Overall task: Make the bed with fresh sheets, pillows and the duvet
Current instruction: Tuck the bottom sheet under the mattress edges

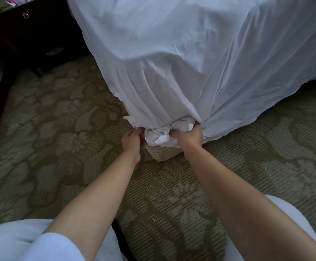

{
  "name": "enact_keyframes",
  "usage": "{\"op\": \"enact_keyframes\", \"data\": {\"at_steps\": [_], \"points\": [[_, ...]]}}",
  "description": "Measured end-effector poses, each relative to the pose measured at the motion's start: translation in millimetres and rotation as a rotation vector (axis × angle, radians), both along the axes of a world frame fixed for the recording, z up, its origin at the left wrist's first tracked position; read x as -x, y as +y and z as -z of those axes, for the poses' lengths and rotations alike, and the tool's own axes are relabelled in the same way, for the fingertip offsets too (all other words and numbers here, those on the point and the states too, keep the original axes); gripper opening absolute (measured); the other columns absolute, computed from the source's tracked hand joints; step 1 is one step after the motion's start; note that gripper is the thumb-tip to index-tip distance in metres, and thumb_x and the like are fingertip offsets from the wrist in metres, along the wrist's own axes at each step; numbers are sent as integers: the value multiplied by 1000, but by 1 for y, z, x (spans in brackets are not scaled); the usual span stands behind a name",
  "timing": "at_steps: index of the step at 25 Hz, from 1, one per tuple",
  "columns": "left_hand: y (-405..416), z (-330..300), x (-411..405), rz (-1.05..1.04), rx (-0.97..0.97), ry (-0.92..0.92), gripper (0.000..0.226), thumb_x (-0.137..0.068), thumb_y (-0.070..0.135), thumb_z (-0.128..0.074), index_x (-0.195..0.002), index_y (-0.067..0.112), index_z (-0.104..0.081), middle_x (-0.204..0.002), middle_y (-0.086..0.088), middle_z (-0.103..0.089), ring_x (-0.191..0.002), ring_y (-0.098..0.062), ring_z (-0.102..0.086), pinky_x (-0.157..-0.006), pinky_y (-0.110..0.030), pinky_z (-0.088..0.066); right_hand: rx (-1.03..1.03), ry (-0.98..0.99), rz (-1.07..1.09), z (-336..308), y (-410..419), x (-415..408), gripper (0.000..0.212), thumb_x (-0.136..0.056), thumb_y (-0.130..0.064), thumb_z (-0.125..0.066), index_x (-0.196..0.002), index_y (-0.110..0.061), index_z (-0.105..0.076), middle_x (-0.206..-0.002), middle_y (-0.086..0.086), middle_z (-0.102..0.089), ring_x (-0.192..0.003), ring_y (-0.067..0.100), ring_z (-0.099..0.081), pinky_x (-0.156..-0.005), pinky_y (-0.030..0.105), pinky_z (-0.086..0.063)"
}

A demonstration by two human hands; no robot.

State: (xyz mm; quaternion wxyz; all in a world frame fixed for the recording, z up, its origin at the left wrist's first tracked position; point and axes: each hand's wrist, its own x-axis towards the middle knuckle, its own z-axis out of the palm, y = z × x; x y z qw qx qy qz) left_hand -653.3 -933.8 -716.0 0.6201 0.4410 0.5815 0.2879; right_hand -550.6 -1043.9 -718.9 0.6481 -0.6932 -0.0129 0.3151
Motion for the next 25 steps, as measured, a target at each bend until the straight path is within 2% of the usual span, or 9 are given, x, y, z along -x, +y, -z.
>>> {"op": "enact_keyframes", "data": {"at_steps": [3,5,7,10,13,17,21,23,25], "points": [[-27,5,21,108,-52,-158,20,-89,18,-61,-105,7,-64,-99,-7,-64,-88,-18,-61,-75,-26,-51,71,106,42,-1,-1,8,67,-73,-25,-81,-128,-14,-44,-114,1,-51,-99,16,-47,-86,30,-41],[-39,5,20,228,-214,6,37,-82,17,-72,-117,15,-59,-112,-2,-59,-94,-12,-60,-76,-19,-51,104,221,21,-2,1,16,56,-78,-33,-76,-121,-10,-47,-109,4,-53,-99,20,-52,-87,34,-45],[-45,-5,12,209,-336,137,47,-77,9,-76,-121,16,-59,-113,0,-57,-89,-6,-58,-64,-8,-47,63,299,-34,0,5,19,45,-86,-29,-68,-118,-2,-52,-106,8,-60,-99,23,-58,-86,34,-50],[-45,-16,1,149,-351,198,44,-79,1,-72,-121,7,-61,-110,0,-58,-93,-10,-55,-72,-14,-44,-115,334,-31,-3,-2,21,30,-88,-11,-66,-114,2,-58,-101,10,-65,-88,19,-64,-73,25,-54],[-40,-18,-3,136,-276,259,32,-80,-1,-68,-112,6,-66,-102,-2,-65,-80,-9,-56,-75,-19,-45,-206,353,-36,-5,-10,23,28,-83,1,-68,-109,2,-60,-99,14,-66,-78,16,-67,-73,24,-56],[-26,-20,-2,228,-223,209,26,-74,-7,-69,-98,1,-69,-90,-3,-67,-76,-10,-59,-56,-11,-47,-141,447,61,-15,4,25,26,-79,1,-71,-102,0,-60,-82,8,-67,-74,15,-67,-78,29,-55],[-9,-14,-3,278,-414,229,29,-70,-1,-74,-95,7,-60,-80,-1,-63,-74,-10,-60,-56,-14,-47,-88,425,182,-21,28,25,19,-77,6,-70,-91,-3,-61,-79,7,-66,-69,13,-63,-73,30,-57],[1,-10,-8,276,-454,309,14,-74,3,-71,-79,11,-61,-72,2,-62,-67,-5,-57,-54,-16,-43,-103,397,238,-24,37,26,20,-79,8,-66,-97,-1,-61,-90,9,-66,-75,13,-61,-64,23,-55],[5,-10,-11,240,-470,376,27,-78,6,-68,-57,16,-53,-59,5,-55,-56,-3,-49,-49,-19,-38,-154,388,278,-29,38,28,20,-82,9,-63,-100,1,-60,-97,9,-65,-75,13,-58,-49,14,-48]]}}
